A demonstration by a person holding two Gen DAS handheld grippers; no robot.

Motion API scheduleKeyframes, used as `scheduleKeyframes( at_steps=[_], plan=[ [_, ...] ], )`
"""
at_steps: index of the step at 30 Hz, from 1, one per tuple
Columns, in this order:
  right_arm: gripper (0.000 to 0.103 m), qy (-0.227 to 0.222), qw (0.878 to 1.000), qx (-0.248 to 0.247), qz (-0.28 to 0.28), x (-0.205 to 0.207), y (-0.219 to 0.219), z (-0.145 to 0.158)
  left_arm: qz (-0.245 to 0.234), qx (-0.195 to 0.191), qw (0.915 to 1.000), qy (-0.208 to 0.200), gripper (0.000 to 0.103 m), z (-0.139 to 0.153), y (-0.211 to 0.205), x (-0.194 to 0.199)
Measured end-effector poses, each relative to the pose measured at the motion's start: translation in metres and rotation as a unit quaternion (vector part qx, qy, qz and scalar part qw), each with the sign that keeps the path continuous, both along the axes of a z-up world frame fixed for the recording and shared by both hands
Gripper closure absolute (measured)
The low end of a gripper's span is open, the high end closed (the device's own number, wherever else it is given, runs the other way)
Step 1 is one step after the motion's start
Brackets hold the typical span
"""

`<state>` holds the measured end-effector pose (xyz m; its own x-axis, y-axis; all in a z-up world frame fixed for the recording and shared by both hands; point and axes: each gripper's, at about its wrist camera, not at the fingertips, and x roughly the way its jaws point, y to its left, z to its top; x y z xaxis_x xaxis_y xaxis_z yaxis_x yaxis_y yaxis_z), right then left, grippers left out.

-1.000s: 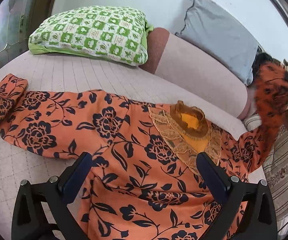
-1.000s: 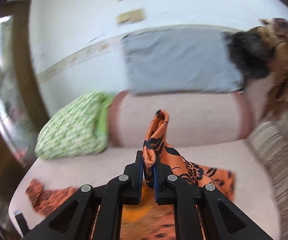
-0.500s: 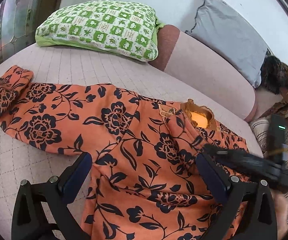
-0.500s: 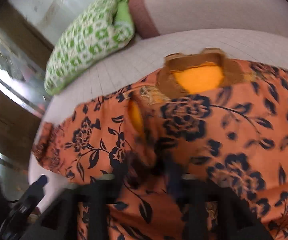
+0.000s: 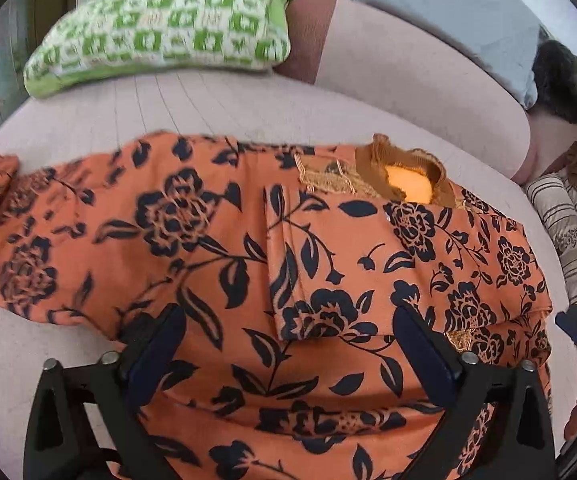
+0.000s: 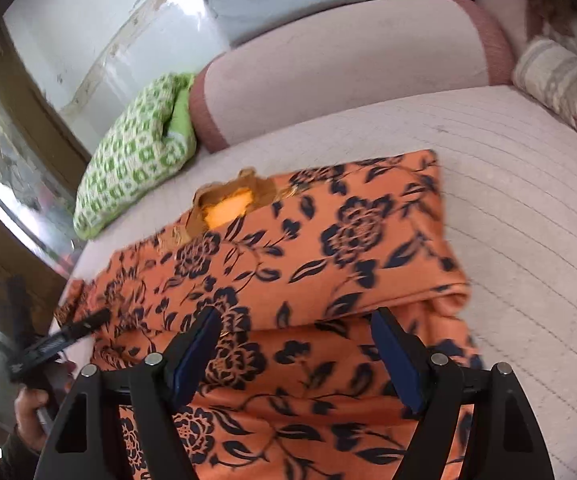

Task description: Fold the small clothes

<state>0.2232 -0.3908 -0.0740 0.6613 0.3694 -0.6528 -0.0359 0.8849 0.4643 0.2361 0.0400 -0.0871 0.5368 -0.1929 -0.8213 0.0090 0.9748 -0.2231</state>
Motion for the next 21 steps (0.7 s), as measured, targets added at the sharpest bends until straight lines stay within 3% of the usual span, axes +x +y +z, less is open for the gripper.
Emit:
scheduleKeyframes(
  at_steps=[1,3,4,9,12,15,17,21],
  plan=[
    [0.023,-0.004,1.0,0.012,-0.007,-0.002,-0.009,0.001,-0.003,-0.014,0.9999,0.01,0.014,-0.003,-0.001,0.004],
    [0.023,-0.009,0.999,0.036,-0.031,-0.006,-0.027,-0.003,-0.009,-0.042,0.9985,0.033,0.043,-0.01,-0.002,0.013],
    [0.023,-0.012,0.998,0.052,-0.046,-0.01,-0.04,-0.006,-0.008,-0.055,0.9971,0.053,0.049,-0.017,-0.003,0.018],
    [0.023,-0.003,0.994,0.076,-0.079,-0.023,-0.074,-0.023,0.0,-0.005,0.9984,0.056,0.075,-0.019,-0.01,0.028],
    [0.023,-0.01,0.991,0.103,-0.084,-0.017,-0.086,-0.02,-0.001,-0.001,0.9982,0.059,0.075,-0.02,-0.008,0.03],
    [0.023,0.029,0.988,0.129,-0.074,0.013,-0.099,-0.028,-0.006,0.017,0.9985,0.051,0.075,-0.02,-0.012,0.029],
    [0.026,0.083,0.989,0.111,-0.054,0.034,-0.097,-0.042,-0.006,0.022,0.9985,0.049,0.075,-0.02,-0.013,0.029],
    [0.026,0.04,0.999,0.022,-0.029,0.02,-0.082,-0.021,-0.01,0.015,0.9985,0.051,0.074,-0.02,-0.012,0.031]
  ],
)
